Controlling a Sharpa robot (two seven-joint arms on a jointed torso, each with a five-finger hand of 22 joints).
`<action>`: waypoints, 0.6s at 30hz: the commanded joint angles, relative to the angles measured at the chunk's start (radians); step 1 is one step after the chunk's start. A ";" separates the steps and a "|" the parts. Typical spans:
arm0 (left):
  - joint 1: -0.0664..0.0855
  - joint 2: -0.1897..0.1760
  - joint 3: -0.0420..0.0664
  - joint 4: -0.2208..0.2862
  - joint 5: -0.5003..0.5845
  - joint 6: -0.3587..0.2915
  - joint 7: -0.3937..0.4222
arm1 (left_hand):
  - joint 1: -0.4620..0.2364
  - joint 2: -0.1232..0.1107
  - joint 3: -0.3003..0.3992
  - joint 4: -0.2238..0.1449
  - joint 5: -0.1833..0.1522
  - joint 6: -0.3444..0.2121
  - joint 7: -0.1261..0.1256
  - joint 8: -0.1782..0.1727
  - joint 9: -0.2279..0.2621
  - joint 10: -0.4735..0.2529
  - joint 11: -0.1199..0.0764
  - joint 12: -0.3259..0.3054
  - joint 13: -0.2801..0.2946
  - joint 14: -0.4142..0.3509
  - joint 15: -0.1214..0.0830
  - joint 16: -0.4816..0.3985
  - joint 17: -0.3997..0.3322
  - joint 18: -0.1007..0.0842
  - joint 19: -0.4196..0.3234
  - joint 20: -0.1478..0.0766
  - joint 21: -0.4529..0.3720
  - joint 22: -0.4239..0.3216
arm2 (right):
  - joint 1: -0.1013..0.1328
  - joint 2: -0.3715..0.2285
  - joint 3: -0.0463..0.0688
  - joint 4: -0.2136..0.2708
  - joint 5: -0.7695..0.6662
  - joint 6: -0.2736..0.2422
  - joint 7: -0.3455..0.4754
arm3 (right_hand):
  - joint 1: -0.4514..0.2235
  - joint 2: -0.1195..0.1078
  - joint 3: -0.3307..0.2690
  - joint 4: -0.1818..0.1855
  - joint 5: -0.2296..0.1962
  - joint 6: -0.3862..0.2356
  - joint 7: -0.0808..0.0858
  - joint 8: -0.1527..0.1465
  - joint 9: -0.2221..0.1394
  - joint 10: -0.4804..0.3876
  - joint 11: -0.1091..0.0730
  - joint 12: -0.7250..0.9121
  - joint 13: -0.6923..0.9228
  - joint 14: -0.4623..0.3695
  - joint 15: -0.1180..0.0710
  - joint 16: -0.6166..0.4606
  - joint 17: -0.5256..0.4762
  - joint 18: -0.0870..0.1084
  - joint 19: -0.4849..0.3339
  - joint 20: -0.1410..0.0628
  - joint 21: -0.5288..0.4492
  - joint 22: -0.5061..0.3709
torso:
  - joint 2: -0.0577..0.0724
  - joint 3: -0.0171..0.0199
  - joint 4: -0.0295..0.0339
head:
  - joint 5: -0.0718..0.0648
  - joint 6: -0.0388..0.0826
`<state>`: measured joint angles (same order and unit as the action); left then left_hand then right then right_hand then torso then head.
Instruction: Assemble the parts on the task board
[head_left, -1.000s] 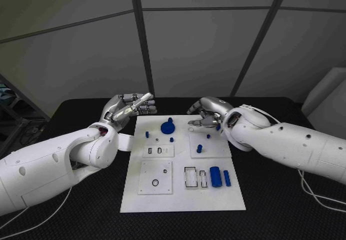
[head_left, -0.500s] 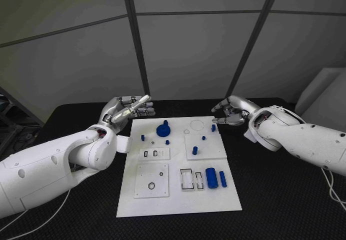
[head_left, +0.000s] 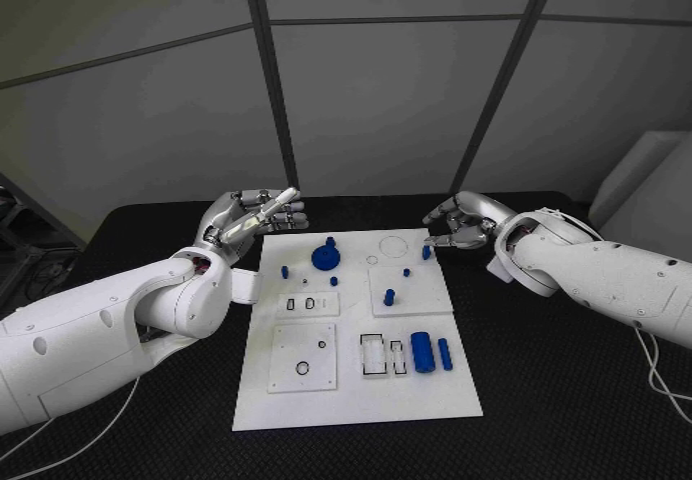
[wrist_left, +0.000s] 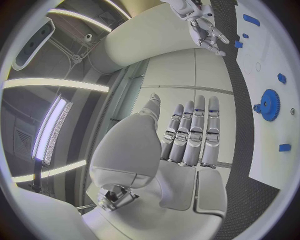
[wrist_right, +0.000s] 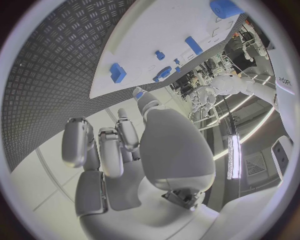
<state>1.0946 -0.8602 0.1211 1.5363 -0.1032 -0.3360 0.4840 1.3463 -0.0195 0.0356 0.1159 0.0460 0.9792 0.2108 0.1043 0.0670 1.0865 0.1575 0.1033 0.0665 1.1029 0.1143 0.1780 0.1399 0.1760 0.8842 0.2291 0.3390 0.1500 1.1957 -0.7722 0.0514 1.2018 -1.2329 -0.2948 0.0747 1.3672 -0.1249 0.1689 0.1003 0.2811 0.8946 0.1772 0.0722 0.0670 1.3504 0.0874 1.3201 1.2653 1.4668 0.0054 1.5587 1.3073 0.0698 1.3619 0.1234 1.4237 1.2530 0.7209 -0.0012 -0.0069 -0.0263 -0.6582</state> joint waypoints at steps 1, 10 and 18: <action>0.001 0.000 0.001 0.000 -0.006 0.013 0.009 | 0.002 0.010 0.001 -0.006 0.002 0.003 0.001 -0.006 0.000 0.006 0.001 -0.004 0.001 -0.005 0.003 -0.006 0.001 0.006 -0.004 0.002 -0.006 -0.001 | -0.004 0.005 0.000 -0.006 0.002 0.050 -0.002 | 0.001 -0.005 -0.008 0.001 -0.003 -0.007 -0.002 -0.003 0.000 -0.008 0.001 -0.002 0.001 0.095 0.010 -0.003 0.228 -0.001 -0.003 0.000 -0.004 0.000 | 0.000 0.0008 -0.0006 | 0.002 -0.003; 0.001 0.000 0.001 -0.001 -0.006 0.013 0.009 | 0.002 0.010 0.001 -0.006 0.002 0.003 0.001 -0.006 0.000 0.006 0.001 -0.004 0.001 -0.005 0.003 -0.006 0.001 0.006 -0.004 0.002 -0.006 -0.001 | -0.012 0.010 0.000 -0.012 -0.010 0.069 -0.011 | -0.004 -0.004 -0.015 0.005 -0.009 0.004 -0.001 0.004 0.003 -0.006 0.002 0.001 0.004 0.096 0.011 -0.002 0.230 -0.001 -0.002 0.001 -0.004 0.001 | 0.000 0.0013 -0.0016 | 0.003 -0.009; 0.001 0.001 0.001 -0.003 -0.006 0.014 0.009 | 0.002 0.010 0.001 -0.006 0.002 0.003 0.001 -0.006 0.000 0.006 0.001 -0.004 0.001 -0.005 0.003 -0.006 0.001 0.006 -0.004 0.002 -0.006 -0.001 | -0.015 0.015 0.000 -0.020 -0.017 0.073 -0.019 | -0.007 -0.002 -0.020 0.008 -0.010 0.015 -0.002 0.010 0.006 -0.004 0.001 0.003 0.006 0.096 0.011 -0.002 0.230 -0.001 -0.001 0.002 -0.003 0.003 | 0.000 0.0013 -0.0004 | 0.001 -0.011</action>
<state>1.0944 -0.8599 0.1211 1.5330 -0.1032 -0.3344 0.4841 1.3463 -0.0195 0.0357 0.1159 0.0460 0.9791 0.2108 0.1043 0.0670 1.0865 0.1575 0.1033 0.0665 1.1029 0.1143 0.1781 0.1404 0.1760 0.8842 0.2291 0.3390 0.1502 1.1795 -0.7582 0.0509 1.1824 -1.2409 -0.2387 0.0616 1.3672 -0.1248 0.1550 0.1087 0.2759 0.9038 0.1754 0.0773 0.0717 1.3505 0.0875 1.3201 1.2699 1.4632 0.0090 1.5587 1.3080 0.0698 1.3619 0.1234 1.4237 1.2547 0.7208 0.0002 -0.0077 -0.0237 -0.6686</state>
